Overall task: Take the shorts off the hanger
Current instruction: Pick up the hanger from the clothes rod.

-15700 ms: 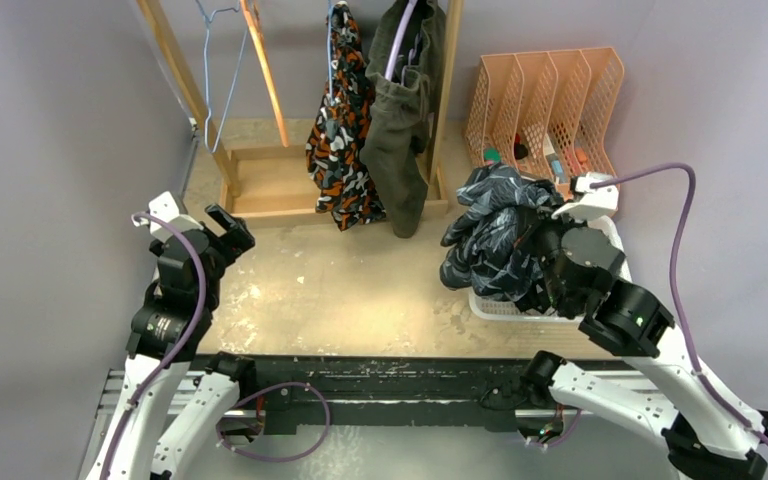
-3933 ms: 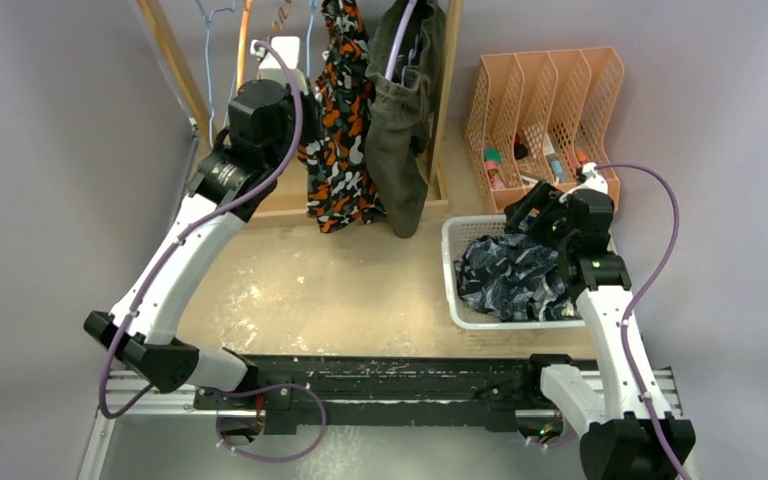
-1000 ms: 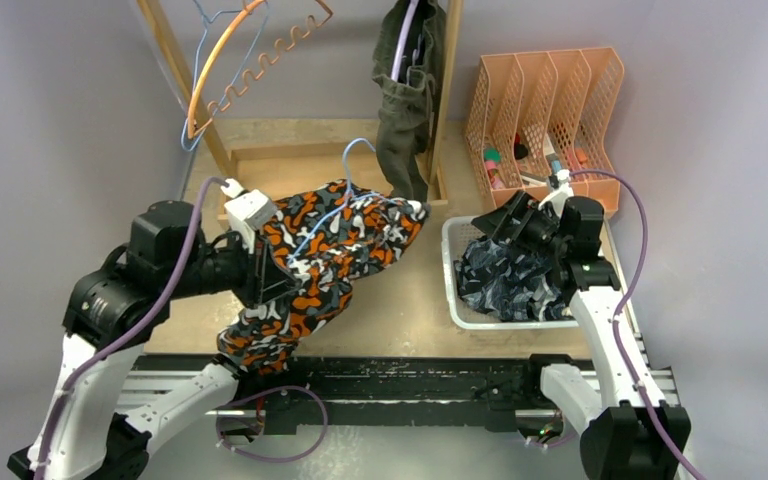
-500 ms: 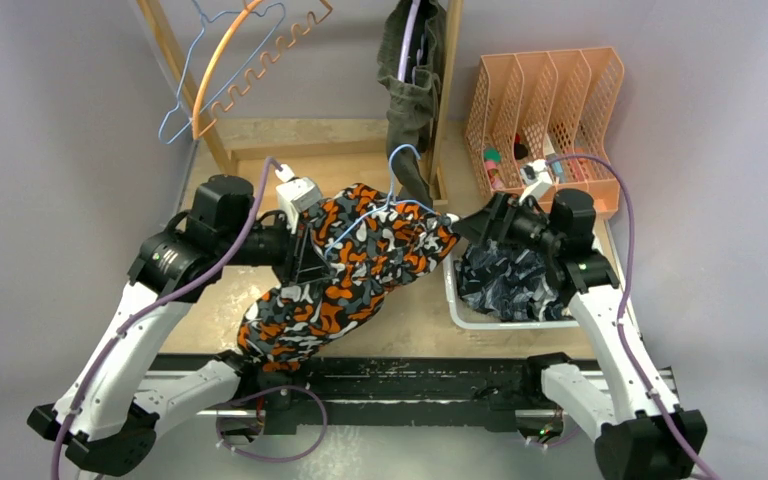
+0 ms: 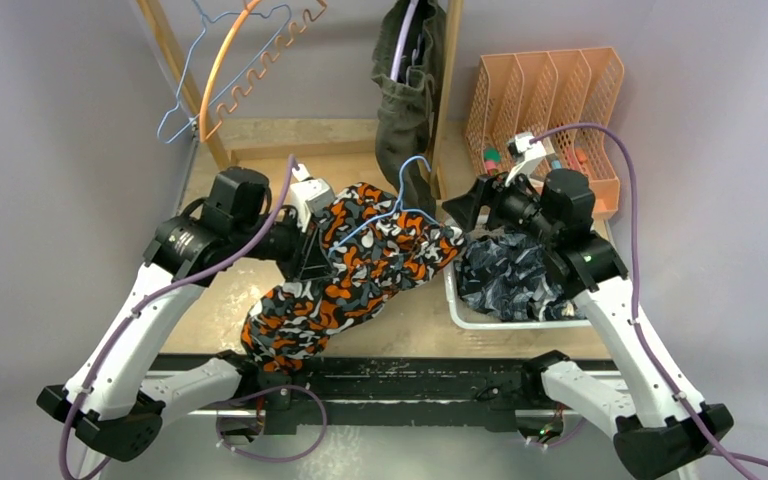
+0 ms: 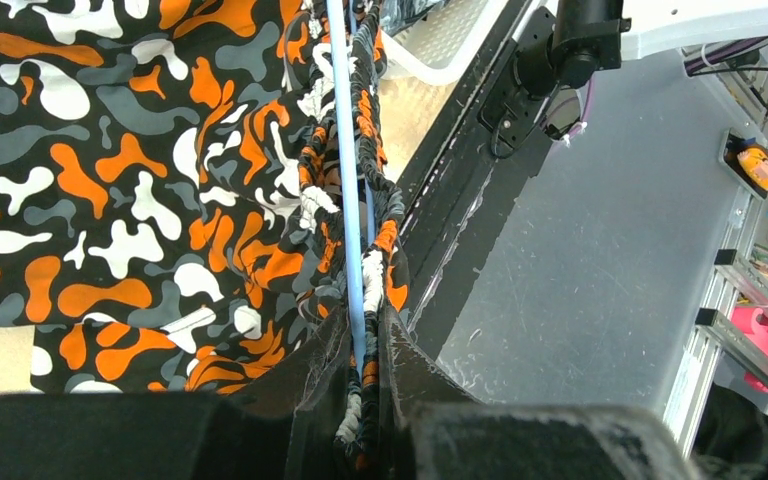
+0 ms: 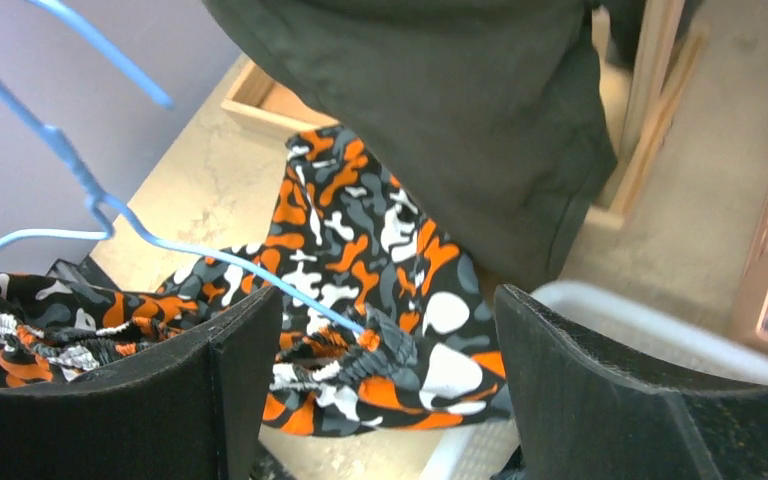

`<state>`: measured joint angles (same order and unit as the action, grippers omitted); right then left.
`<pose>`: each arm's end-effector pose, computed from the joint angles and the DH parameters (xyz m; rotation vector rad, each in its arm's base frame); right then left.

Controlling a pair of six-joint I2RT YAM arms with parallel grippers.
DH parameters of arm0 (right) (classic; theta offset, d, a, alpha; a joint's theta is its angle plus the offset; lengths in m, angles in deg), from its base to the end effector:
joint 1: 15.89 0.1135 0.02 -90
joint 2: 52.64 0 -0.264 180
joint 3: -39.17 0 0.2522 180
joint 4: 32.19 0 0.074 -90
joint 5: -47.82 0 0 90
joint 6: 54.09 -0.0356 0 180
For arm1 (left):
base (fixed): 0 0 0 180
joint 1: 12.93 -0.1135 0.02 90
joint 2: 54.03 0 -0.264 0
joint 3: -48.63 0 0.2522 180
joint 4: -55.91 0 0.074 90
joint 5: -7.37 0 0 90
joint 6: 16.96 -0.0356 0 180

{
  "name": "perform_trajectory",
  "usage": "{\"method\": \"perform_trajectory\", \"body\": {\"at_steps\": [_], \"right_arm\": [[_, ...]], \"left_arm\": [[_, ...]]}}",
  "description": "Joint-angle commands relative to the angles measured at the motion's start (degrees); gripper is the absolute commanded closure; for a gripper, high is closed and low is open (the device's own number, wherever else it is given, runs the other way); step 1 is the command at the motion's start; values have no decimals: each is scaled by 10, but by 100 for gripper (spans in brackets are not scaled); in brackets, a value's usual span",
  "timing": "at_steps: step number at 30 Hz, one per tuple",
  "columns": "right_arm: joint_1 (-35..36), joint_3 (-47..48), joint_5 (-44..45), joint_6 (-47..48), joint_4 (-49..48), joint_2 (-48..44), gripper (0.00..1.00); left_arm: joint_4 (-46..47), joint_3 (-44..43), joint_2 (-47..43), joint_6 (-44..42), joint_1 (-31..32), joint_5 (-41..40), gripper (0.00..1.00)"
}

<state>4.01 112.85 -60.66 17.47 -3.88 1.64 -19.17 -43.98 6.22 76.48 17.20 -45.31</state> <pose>0.1938 0.0822 0.3949 -0.2679 1.7602 0.7663 0.1424 -0.1076 0.4083 0.8722 2.1859 -1.0470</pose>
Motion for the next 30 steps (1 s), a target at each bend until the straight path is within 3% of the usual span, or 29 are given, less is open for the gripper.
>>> {"method": "perform_trajectory", "body": {"at_steps": [1,12,20,26,30], "right_arm": [[15,29,-37,82,-69,22,24],[81,-17,-81,126,-193,67,27],[98,-23,-148,172,-204,80,35],[106,-58,-197,174,-241,85,60],[108,-66,-197,184,-249,76,92]], "left_arm": [[26,2,-22,-12,1,16,100],[24,6,-33,-8,1,26,100],[37,7,-42,6,1,23,100],[48,4,-40,10,1,17,100],[33,5,-37,3,1,-25,97]]}}
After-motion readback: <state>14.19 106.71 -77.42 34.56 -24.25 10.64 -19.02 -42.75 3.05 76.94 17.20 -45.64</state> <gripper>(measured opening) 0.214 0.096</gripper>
